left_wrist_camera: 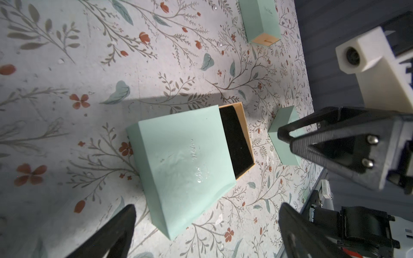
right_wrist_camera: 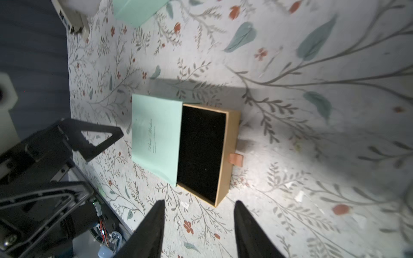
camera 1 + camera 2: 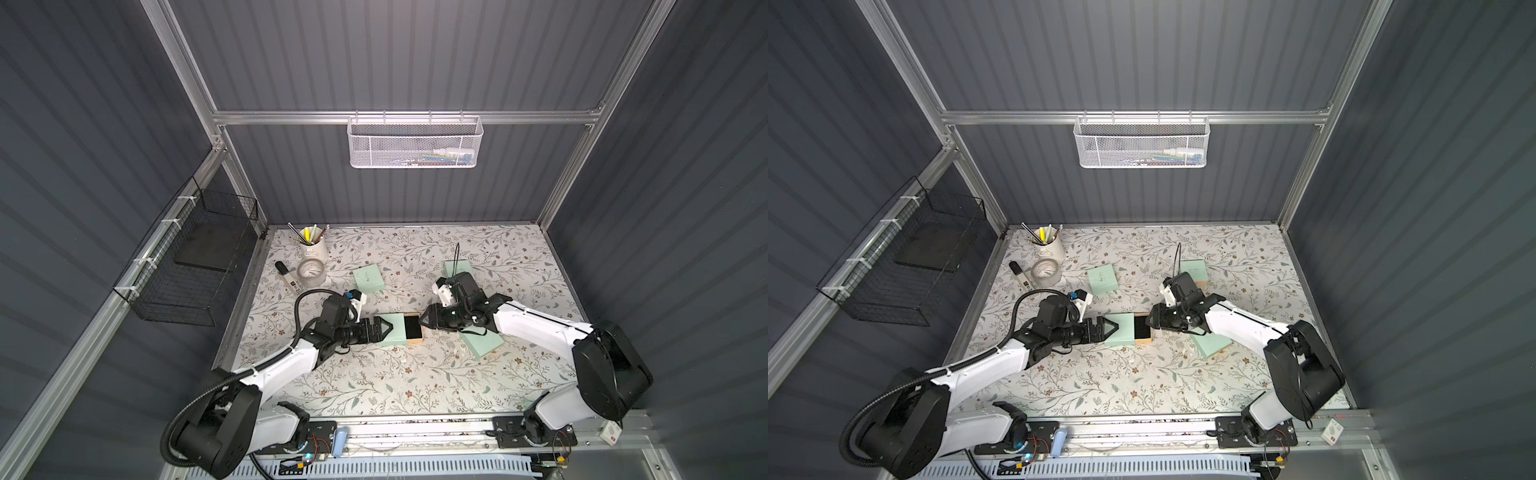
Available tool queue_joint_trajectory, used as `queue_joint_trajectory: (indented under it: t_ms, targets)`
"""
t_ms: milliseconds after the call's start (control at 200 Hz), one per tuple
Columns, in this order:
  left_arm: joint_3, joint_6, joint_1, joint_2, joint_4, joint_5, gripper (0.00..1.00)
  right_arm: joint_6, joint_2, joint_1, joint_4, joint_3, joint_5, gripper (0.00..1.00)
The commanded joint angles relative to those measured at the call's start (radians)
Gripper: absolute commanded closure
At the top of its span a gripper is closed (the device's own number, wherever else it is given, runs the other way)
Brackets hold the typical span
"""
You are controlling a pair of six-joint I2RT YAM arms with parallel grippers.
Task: Take out the earrings from the drawer-style jewelry box
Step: Close the drawer of the jewelry box.
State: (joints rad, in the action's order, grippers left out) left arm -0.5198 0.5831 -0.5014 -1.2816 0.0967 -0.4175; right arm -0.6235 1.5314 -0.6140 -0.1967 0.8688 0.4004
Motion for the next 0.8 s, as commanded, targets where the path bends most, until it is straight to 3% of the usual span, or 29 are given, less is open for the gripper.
queue_joint_trajectory:
  t_ms: [0, 185, 795]
  targets:
    - [-0.022, -0.002, 0.004, -0.038, 0.031, -0.05, 0.0, -0.063, 0.048, -0.015, 0.125, -0.03, 0.06, 0.42]
    - [-0.035, 0.007, 0.004, -0.087, 0.074, -0.091, 0.0, -0.096, 0.098, -0.02, 0.208, -0.048, 0.084, 0.31]
    - [-0.033, 0.08, 0.004, -0.189, 0.228, -0.15, 0.0, -0.115, 0.169, -0.034, 0.316, -0.044, 0.128, 0.16]
